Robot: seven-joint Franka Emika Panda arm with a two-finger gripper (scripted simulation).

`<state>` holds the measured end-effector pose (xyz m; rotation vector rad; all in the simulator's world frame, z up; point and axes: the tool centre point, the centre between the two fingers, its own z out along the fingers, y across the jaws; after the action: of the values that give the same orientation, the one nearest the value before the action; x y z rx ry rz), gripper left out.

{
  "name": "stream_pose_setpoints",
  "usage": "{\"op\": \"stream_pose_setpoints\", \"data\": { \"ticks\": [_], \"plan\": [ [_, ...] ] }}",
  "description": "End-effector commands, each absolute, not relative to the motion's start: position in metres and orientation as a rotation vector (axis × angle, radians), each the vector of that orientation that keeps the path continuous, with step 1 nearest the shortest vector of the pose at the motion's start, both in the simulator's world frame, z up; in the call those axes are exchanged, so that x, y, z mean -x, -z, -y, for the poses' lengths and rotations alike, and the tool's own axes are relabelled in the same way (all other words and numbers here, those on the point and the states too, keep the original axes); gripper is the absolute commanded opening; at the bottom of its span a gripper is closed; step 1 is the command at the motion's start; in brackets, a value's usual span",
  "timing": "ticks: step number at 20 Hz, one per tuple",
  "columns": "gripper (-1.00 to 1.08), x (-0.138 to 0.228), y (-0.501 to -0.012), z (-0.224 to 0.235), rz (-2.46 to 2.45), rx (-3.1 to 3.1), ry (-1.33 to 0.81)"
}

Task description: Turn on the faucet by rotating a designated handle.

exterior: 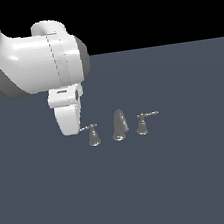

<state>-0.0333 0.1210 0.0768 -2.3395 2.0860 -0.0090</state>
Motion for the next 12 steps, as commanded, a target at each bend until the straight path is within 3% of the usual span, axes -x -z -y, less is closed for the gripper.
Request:
{"op": "stream_pose_setpoints", "data": {
  "ticks": [1, 12],
  "plan": [
    [-1.0, 0.042, -0.077, -0.119, -2.086, 2.344, 0.006],
    [-1.0, 0.079, -0.077, -0.11, -2.078, 2.356, 0.001]
  ]
}}
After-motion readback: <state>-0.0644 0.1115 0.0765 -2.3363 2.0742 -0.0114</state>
